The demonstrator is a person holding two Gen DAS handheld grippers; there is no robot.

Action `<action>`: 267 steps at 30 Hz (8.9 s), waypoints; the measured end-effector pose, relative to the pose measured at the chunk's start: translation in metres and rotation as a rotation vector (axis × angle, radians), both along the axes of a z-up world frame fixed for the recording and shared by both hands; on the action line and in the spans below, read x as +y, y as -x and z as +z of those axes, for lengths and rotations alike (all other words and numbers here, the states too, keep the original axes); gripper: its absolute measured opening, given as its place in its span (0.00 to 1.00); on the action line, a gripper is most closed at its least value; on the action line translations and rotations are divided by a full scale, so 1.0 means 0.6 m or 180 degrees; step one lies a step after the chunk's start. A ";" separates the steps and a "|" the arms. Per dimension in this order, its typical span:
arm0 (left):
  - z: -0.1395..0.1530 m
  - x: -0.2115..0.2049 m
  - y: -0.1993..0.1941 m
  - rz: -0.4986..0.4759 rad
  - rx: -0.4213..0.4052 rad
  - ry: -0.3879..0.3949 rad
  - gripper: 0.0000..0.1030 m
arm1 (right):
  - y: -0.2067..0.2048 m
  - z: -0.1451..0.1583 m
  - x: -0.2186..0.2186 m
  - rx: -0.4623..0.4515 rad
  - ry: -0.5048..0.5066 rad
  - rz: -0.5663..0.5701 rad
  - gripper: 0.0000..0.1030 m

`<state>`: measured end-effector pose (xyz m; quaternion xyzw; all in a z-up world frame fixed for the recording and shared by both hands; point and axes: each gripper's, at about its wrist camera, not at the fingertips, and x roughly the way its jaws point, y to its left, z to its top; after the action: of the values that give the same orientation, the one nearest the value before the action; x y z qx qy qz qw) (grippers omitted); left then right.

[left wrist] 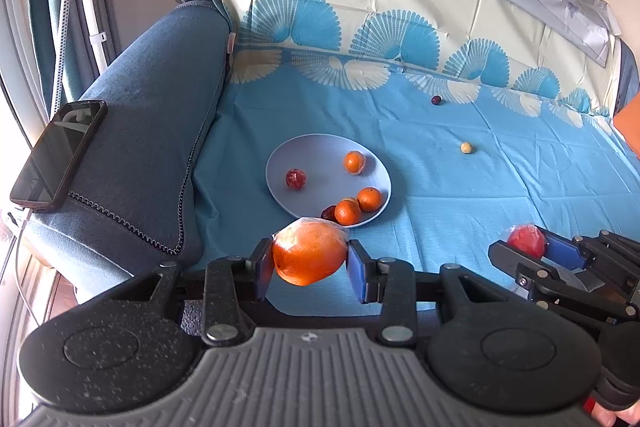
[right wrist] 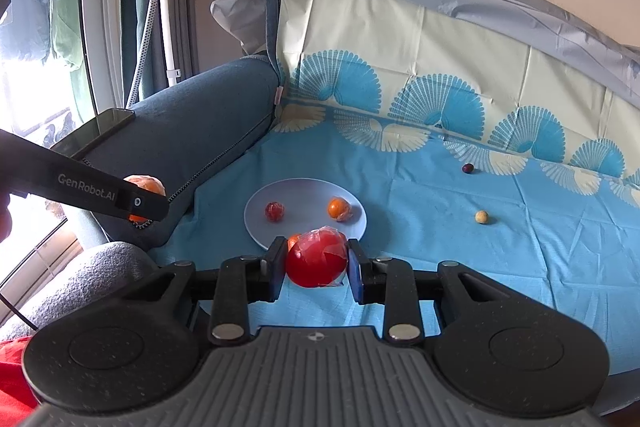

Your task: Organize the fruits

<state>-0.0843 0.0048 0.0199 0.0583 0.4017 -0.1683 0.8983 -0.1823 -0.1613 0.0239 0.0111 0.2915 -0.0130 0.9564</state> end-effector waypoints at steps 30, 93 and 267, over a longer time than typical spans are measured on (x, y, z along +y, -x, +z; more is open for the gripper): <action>-0.132 -0.104 -0.301 0.0009 0.0388 -0.0113 0.42 | -0.326 -0.164 -0.068 0.0494 -0.0081 -0.0067 0.32; -0.008 -0.008 0.000 0.0319 0.0024 -0.0402 1.00 | 0.003 0.013 0.026 0.0062 0.0111 -0.0166 0.99; 0.028 -0.011 0.055 -0.0026 -0.0113 -0.0241 0.24 | 0.065 0.031 0.010 -0.0147 -0.0057 -0.0272 0.26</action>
<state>-0.1175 -0.0021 0.0369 0.0969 0.3915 -0.1556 0.9017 -0.2212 -0.1554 0.0427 0.0324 0.2687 -0.0509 0.9613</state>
